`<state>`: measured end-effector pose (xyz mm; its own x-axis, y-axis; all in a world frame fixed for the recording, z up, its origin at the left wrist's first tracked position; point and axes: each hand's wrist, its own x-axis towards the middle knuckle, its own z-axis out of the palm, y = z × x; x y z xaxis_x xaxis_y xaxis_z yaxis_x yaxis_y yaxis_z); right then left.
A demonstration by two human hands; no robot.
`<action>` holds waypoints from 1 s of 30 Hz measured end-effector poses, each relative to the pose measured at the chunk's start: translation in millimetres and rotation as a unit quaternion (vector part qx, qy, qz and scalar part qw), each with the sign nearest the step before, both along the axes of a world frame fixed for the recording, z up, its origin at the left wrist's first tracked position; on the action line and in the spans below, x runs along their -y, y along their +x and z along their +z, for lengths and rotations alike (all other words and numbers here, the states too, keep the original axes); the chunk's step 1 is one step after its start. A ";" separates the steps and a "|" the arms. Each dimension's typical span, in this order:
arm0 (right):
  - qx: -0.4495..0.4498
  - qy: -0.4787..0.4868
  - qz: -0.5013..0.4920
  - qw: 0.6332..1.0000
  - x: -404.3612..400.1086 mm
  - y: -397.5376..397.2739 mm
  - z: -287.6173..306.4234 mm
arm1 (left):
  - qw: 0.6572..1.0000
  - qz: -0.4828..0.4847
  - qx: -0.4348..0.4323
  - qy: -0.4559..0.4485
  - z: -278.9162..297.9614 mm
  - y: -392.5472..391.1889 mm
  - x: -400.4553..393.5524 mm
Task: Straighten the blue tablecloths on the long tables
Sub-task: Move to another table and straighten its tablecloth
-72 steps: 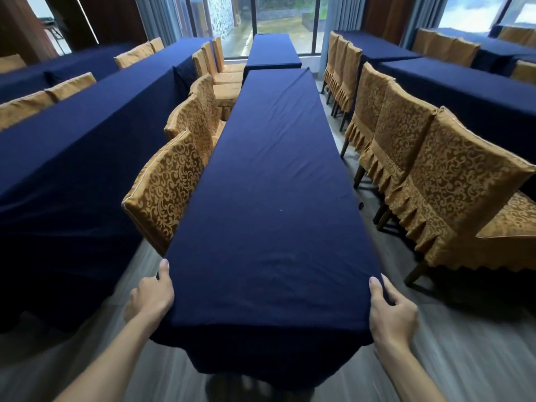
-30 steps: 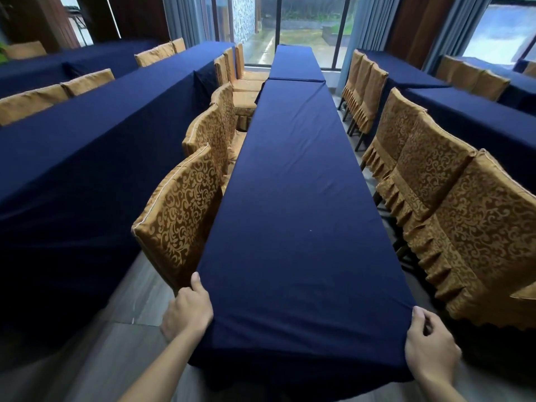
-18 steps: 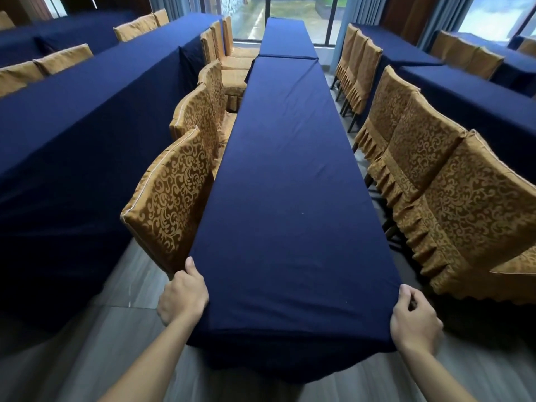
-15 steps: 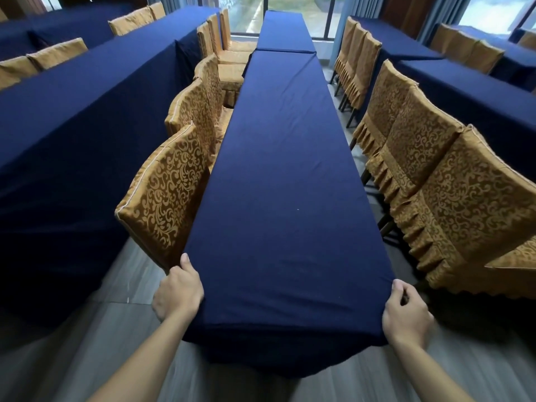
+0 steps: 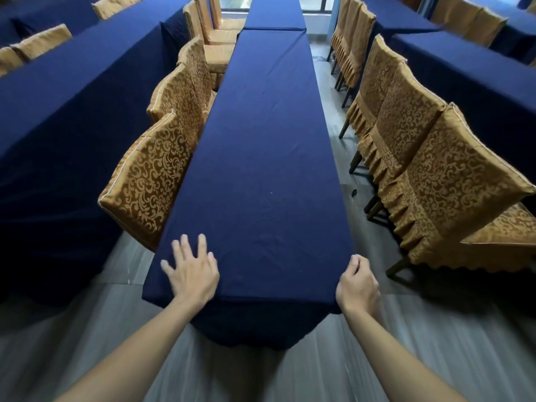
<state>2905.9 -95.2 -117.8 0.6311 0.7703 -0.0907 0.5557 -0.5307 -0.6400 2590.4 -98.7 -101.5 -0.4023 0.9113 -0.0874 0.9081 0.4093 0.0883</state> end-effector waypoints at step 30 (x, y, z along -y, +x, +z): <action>0.268 -0.029 0.164 0.949 -16.0 153.7 193.6 | 0.912 -0.405 0.064 0.020 153.6 196.1 -86.9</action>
<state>3059.6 -79.2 75.8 0.3250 0.9371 0.1271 0.9349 -0.2980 -0.1930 2786.5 -11.8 52.1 0.4151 0.9085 -0.0476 0.8924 -0.3964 0.2158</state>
